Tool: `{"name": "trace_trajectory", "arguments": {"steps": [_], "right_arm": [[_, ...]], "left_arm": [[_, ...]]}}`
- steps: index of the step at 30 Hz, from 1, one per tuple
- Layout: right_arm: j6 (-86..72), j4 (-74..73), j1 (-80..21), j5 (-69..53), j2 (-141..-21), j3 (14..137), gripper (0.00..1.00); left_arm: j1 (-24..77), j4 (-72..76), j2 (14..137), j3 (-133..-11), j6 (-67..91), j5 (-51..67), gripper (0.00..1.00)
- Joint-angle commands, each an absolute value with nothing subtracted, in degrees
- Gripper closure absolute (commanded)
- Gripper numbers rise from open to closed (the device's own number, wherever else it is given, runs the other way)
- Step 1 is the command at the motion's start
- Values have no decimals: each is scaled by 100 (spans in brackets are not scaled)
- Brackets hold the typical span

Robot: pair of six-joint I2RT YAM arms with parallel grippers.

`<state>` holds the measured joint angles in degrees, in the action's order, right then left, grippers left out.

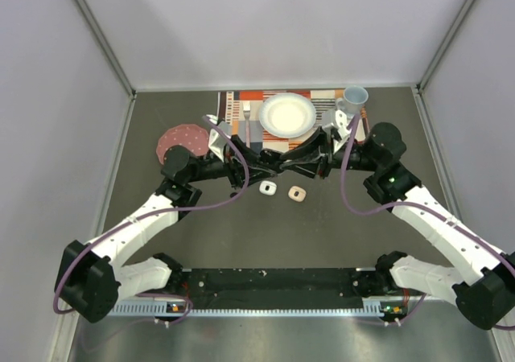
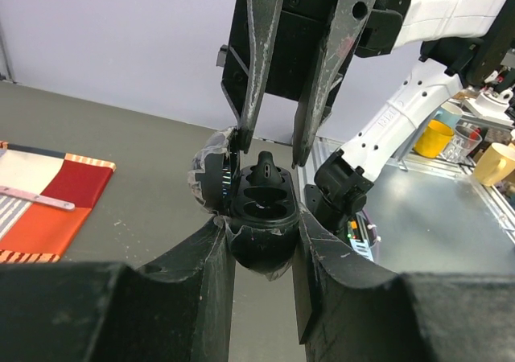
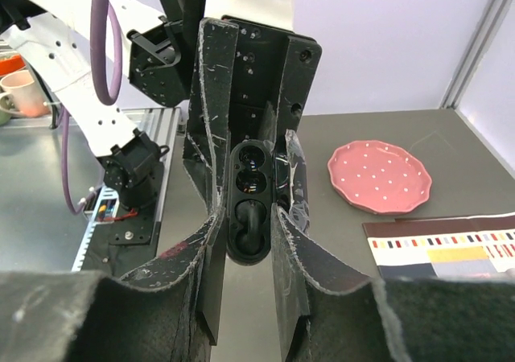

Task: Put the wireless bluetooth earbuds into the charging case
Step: Insert the right earbud into the right side groove of the charging case.

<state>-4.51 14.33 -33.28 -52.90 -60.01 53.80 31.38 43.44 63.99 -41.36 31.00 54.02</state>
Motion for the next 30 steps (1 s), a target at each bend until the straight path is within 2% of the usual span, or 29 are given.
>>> {"name": "trace_trajectory", "arguments": {"steps": [1, 5, 7, 11, 12, 20, 30], "right_arm": [[-597, 1950, -3375, -5036, -5819, 5537, 71], [-659, 2092, -3375, -4747, -5696, 5493, 72], [-677, 2127, -3375, -4641, -5634, 5449, 77], [-834, 2118, -3375, -4684, -5686, 5458, 93], [-887, 2101, -3366, -4702, -5704, 5475, 100], [-1291, 2188, -3375, -5413, -5810, 5467, 100], [-1160, 1899, -3384, -5362, -5924, 5397, 100]], "left_arm": [[3155, 4457, 6170, -4166, 2866, 5458, 100], [3155, 4307, 6056, -4105, 2681, 5291, 100], [3155, 4175, 6012, -4113, 2628, 5265, 100], [3155, 4148, 6012, -4122, 2602, 5256, 100], [3155, 4148, 6012, -4122, 2602, 5256, 100], [3164, 4061, 5985, -4113, 2540, 5071, 100], [3164, 4235, 5907, -4157, 2575, 5080, 100]]}}
